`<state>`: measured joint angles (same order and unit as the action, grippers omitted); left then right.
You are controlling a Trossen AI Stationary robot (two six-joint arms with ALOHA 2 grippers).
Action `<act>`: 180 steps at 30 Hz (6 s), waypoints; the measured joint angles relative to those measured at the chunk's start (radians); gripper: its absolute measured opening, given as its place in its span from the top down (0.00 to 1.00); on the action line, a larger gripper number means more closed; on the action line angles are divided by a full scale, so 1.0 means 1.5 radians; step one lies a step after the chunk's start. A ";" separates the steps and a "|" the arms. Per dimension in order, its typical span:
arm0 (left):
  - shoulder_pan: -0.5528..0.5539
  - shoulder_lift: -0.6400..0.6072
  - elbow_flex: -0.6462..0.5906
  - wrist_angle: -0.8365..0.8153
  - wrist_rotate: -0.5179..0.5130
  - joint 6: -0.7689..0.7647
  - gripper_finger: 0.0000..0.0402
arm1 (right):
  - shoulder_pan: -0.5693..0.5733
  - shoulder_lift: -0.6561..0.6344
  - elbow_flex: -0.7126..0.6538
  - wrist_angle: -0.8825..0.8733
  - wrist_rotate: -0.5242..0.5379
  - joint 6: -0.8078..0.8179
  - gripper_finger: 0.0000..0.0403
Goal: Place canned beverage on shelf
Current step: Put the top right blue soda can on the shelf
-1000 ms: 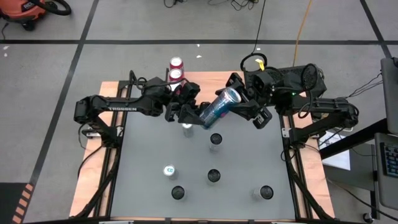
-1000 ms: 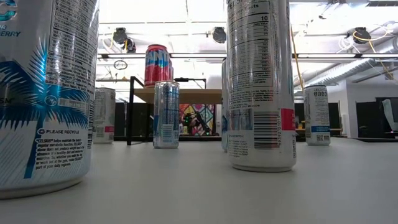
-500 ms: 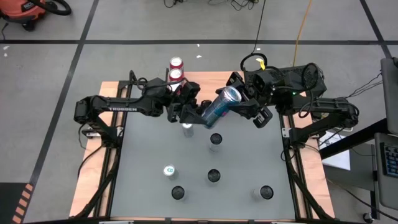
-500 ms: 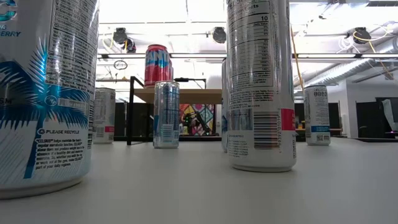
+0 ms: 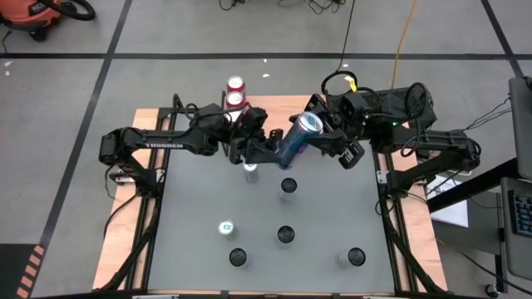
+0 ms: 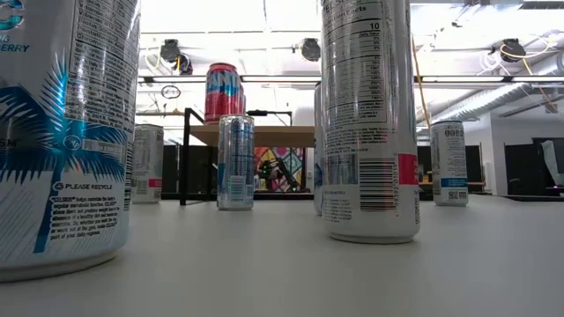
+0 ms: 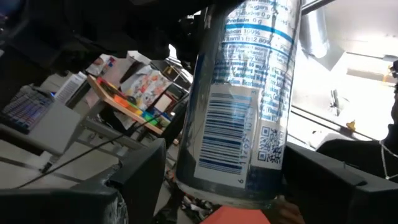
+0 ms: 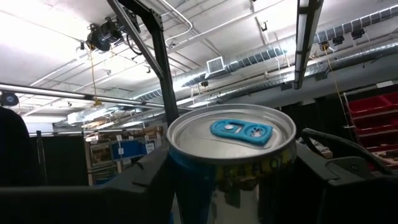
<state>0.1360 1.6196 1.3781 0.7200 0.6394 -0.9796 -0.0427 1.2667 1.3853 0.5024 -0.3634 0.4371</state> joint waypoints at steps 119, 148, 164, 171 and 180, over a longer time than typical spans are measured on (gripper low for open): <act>0.041 -0.333 0.022 -0.872 -0.536 0.396 0.06 | -0.365 0.216 -0.001 -0.060 0.125 -0.092 0.51; 0.076 -0.331 0.022 -0.888 -0.564 0.400 0.06 | -0.392 0.418 -0.001 0.076 0.081 -0.186 0.51; 0.075 -0.331 0.022 -0.891 -0.558 0.409 0.06 | -0.394 0.428 -0.001 0.074 0.081 -0.252 0.51; 0.075 -0.331 0.022 -0.891 -0.556 0.416 0.06 | -0.396 0.428 -0.001 0.071 0.082 -0.252 0.51; 0.075 -0.331 0.022 -0.890 -0.556 0.417 0.06 | -0.398 0.428 -0.001 0.051 0.080 -0.247 0.48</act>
<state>0.2481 1.1236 1.4109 -0.6155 -0.1947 -0.3534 -0.6399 1.9083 1.3842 0.5793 -0.2436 0.0663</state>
